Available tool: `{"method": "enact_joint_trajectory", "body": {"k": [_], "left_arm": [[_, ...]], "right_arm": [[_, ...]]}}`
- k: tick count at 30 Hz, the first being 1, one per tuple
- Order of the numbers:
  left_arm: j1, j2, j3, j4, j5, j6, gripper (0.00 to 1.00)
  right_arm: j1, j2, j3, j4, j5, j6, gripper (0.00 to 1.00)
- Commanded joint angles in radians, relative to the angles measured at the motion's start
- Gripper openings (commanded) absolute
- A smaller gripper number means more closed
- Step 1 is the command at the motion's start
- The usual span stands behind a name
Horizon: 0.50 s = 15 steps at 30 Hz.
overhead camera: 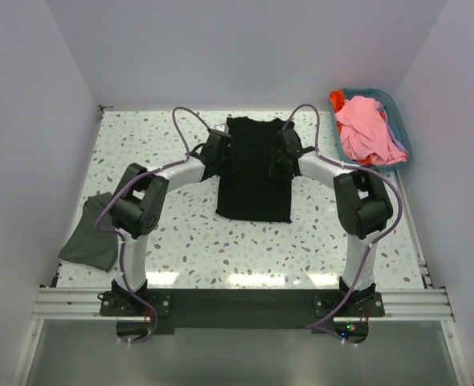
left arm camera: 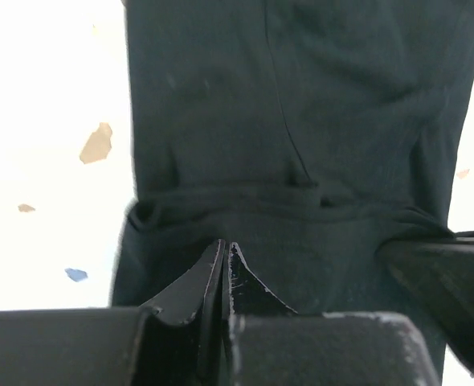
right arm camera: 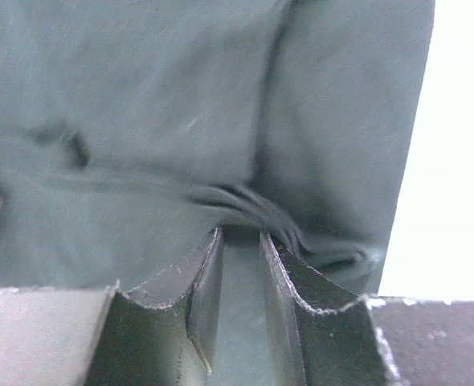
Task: Fold and stack the t-shirts
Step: Fold the tshirt
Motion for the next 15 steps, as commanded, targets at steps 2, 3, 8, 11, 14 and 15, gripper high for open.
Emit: {"method": "enact_joint_trajectory", "body": {"k": [2,3,8,11,14,15], "left_arm": [[0.035,0.024,0.073,0.033,-0.023,0.048,0.10],[0.038,0.050,0.086,0.024,-0.025,0.050,0.11],[0.039,0.119,0.116,0.004,-0.022,0.047,0.12],[0.042,0.124,0.091,-0.010,-0.049,0.018,0.12],[0.045,0.121,0.060,-0.022,-0.084,-0.014,0.12],[0.045,0.118,0.051,-0.027,-0.089,-0.021,0.12]], "right_arm": [[-0.043,0.038,0.062,-0.003,0.001,-0.016,0.30],[-0.046,0.042,0.066,-0.006,-0.009,-0.015,0.31],[-0.054,0.084,0.097,-0.012,0.007,-0.009,0.33],[-0.052,0.092,0.096,-0.012,0.044,-0.013,0.36],[-0.052,0.104,0.088,-0.009,0.069,-0.027,0.38],[-0.051,0.108,0.083,-0.008,0.066,-0.028,0.38]]}}
